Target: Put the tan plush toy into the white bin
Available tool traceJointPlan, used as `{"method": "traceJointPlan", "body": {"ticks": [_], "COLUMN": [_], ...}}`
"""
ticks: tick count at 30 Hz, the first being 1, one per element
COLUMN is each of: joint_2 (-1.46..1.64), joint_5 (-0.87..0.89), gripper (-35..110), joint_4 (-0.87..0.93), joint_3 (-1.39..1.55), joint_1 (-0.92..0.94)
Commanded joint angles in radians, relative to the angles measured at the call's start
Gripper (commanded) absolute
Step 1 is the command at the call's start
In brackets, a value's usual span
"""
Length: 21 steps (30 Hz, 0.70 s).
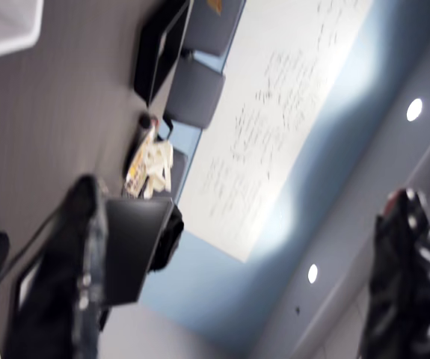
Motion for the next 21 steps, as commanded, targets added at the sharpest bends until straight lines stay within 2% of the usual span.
{"method": "traceJointPlan", "body": {"ticks": [1,9,21], "joint_2": [-0.015,-0.204,-0.514], "joint_5": [0.100,0.130,0.127], "gripper": [50,50,50], "joint_4": [0.014,0.003,0.012], "joint_3": [-0.078,-0.104,-0.413], "joint_1": [0.129,0.141,0.112]}}
